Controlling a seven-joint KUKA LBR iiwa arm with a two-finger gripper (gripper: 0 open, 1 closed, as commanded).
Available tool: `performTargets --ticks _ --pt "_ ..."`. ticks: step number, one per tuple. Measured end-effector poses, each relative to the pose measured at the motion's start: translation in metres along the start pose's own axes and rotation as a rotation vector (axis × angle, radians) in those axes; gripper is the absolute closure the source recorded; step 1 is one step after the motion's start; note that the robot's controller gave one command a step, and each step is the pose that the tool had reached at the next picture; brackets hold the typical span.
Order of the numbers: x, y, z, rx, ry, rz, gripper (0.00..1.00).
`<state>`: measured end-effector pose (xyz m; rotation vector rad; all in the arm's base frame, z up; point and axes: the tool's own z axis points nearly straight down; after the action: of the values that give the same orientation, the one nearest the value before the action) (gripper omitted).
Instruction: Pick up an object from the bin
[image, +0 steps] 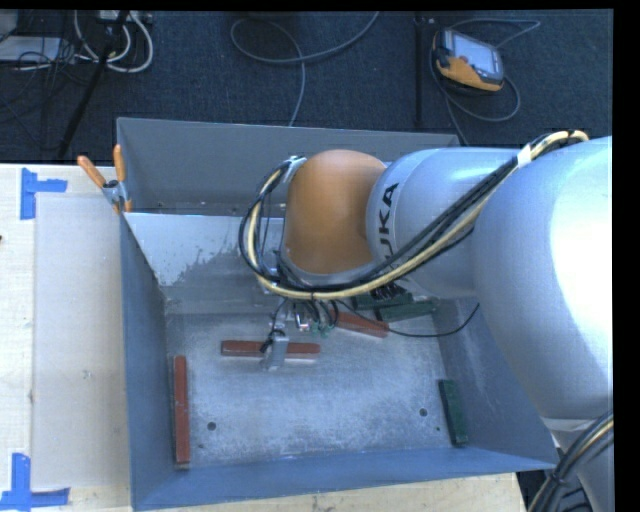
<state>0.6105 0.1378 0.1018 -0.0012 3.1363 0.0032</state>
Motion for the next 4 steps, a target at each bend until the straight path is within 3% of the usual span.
performTargets --ticks 1,2,3,4 --pt "0.006 -0.008 0.002 0.002 0.006 0.068 0.00" --pt "0.013 -0.015 0.034 0.003 0.009 0.136 0.00" --pt "0.013 -0.015 0.034 0.002 0.006 0.137 0.00" --pt "0.013 -0.015 0.034 0.001 0.005 0.138 1.00"
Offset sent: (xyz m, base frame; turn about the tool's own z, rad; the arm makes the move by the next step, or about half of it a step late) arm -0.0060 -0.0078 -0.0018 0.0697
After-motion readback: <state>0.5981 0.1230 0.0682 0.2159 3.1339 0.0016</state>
